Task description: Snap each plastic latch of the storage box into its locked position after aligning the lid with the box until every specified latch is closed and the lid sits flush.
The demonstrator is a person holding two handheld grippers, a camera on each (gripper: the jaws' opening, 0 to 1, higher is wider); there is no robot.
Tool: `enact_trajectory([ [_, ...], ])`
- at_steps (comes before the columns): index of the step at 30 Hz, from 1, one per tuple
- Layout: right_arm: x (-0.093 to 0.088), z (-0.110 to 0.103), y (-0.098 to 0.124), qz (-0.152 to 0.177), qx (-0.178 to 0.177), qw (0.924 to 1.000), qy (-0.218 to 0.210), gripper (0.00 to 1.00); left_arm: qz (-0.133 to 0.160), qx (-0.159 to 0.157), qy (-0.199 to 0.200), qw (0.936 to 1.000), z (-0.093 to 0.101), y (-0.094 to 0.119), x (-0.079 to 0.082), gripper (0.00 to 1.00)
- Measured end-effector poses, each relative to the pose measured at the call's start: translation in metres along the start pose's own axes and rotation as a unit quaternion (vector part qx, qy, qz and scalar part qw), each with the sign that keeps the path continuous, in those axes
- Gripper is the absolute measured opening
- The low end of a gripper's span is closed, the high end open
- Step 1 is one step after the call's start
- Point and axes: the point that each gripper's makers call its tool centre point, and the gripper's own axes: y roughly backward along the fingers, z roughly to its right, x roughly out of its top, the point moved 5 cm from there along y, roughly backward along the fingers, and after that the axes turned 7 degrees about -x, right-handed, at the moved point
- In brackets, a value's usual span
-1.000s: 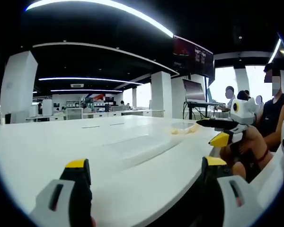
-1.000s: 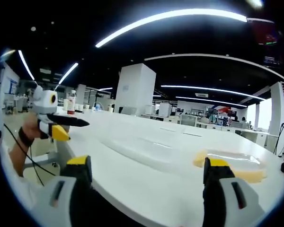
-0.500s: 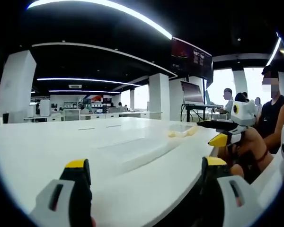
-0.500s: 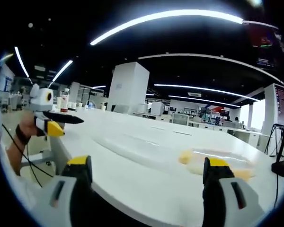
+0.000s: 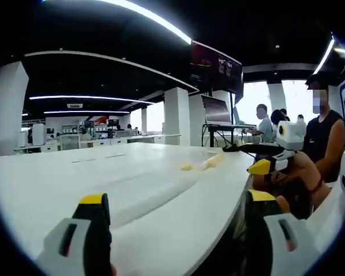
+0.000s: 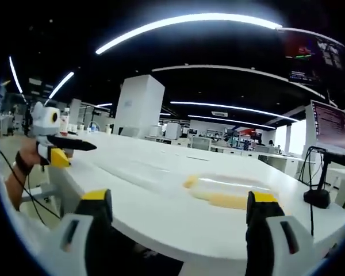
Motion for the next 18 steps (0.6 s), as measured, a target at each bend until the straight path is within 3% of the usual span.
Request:
enact_trajectory([
  [10,-0.001,0.027,0.01,-0.003,-0.028,0.9996,0.005,0.98,0.001,-0.057,-0.021,0.9982,0.025,-0.036,0.013,0.98],
  [18,-0.005,0.05,0.023,-0.01,-0.051,0.9986,0.01,0.97,-0.005,-0.083,-0.026,0.9962,0.046,-0.058,0.013,0.98],
])
